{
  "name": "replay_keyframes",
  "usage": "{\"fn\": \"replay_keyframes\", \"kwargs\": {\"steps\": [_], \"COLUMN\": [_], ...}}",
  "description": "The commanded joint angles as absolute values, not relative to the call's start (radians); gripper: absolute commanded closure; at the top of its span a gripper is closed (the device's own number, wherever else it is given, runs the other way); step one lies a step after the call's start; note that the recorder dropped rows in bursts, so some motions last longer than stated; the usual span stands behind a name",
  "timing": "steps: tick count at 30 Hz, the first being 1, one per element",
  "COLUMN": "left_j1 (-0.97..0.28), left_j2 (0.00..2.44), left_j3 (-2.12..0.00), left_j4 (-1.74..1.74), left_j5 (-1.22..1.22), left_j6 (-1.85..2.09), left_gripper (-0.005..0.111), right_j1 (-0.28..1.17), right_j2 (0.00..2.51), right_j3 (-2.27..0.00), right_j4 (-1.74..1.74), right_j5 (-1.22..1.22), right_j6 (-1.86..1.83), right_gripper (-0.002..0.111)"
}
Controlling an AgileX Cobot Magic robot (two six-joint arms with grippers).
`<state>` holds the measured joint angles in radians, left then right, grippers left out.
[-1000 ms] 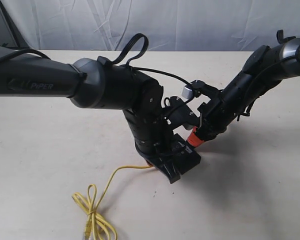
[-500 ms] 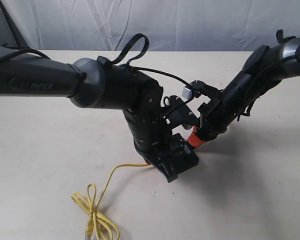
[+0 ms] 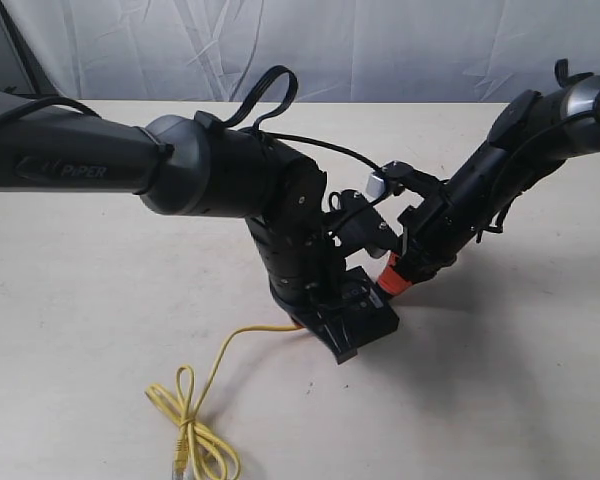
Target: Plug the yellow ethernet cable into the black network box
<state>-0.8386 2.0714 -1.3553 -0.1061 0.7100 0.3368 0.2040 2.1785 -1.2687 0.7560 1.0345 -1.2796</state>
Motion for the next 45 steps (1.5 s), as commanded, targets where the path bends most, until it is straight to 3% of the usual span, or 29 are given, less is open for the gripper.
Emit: {"fn": "replay_keyframes", "kwargs": {"steps": [1, 13, 27, 45], "left_j1": [-0.835, -0.83, -0.832, -0.83], "left_j2": [2.07, 2.07, 2.07, 2.07], "left_j3": [-1.375, -1.375, -1.375, -1.375], "left_j4": [-0.14, -0.094, -0.11, 0.0], "left_j5": [0.567, 0.632, 0.715, 0.777], "left_j6": [0.336, 0.336, 0.344, 0.264], "left_gripper": [0.107, 0.107, 0.107, 0.107], "right_j1": [0.213, 0.213, 0.213, 0.211], "right_j2": [2.19, 2.19, 2.19, 2.19], "right_j3": [-1.261, -1.261, -1.261, -1.261], "right_j4": [0.742, 0.72, 0.815, 0.814], "right_j5": [1.111, 1.1, 0.901, 0.918], "right_j6": [-1.284, -1.282, -1.278, -1.219], "right_gripper": [0.109, 0.109, 0.109, 0.109]}}
